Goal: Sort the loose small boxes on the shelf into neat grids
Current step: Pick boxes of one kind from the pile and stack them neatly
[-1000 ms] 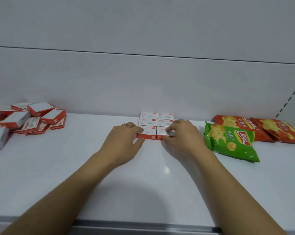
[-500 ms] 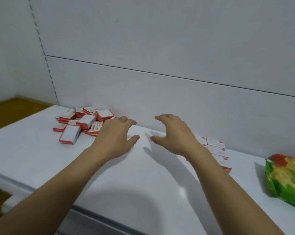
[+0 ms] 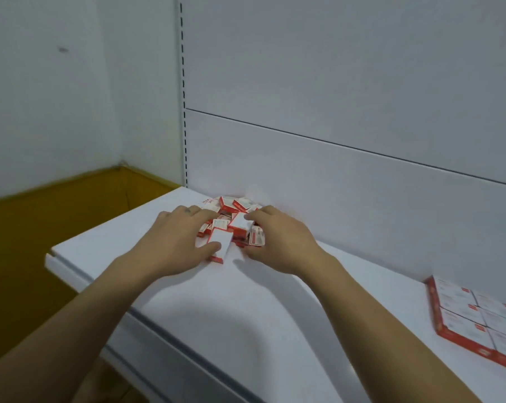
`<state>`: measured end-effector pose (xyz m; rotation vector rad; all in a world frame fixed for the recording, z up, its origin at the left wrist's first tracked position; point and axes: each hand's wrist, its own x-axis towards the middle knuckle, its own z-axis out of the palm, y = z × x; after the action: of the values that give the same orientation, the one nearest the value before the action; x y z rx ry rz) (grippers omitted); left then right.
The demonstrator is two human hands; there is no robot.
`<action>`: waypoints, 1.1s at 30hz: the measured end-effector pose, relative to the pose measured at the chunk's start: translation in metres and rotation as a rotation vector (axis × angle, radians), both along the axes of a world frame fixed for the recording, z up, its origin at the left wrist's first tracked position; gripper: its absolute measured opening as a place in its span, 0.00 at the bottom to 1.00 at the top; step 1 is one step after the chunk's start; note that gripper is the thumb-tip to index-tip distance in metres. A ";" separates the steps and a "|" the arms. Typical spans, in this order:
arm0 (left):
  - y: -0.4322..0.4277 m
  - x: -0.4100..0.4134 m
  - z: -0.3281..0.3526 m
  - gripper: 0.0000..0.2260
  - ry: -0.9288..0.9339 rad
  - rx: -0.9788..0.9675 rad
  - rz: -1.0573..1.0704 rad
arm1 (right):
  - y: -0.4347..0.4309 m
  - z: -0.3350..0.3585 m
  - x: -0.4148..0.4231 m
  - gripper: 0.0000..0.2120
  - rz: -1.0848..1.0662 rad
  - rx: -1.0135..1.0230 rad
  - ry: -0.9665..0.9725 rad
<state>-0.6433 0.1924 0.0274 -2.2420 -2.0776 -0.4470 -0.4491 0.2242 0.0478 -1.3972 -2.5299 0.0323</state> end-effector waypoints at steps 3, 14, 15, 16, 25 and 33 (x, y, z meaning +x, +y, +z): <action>0.002 -0.026 -0.008 0.28 0.007 -0.026 -0.002 | 0.007 -0.009 -0.027 0.30 0.030 -0.003 -0.049; 0.011 -0.053 -0.025 0.29 -0.018 -0.081 -0.057 | 0.021 -0.039 -0.070 0.32 -0.017 0.030 -0.209; 0.012 -0.054 -0.025 0.29 -0.024 -0.068 -0.072 | 0.022 -0.040 -0.072 0.32 -0.013 0.037 -0.210; 0.012 -0.054 -0.026 0.28 -0.032 -0.055 -0.086 | 0.022 -0.042 -0.073 0.31 -0.006 0.040 -0.207; 0.022 -0.043 -0.026 0.30 -0.058 -0.083 -0.166 | 0.011 -0.045 -0.058 0.32 0.004 0.010 -0.023; 0.039 0.010 -0.019 0.30 -0.042 -0.004 -0.436 | -0.002 -0.030 0.030 0.31 -0.208 0.009 0.159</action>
<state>-0.6329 0.2312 0.0083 -2.7086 -1.5927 -0.5113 -0.4187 0.2217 0.0182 -1.5800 -2.2447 0.0893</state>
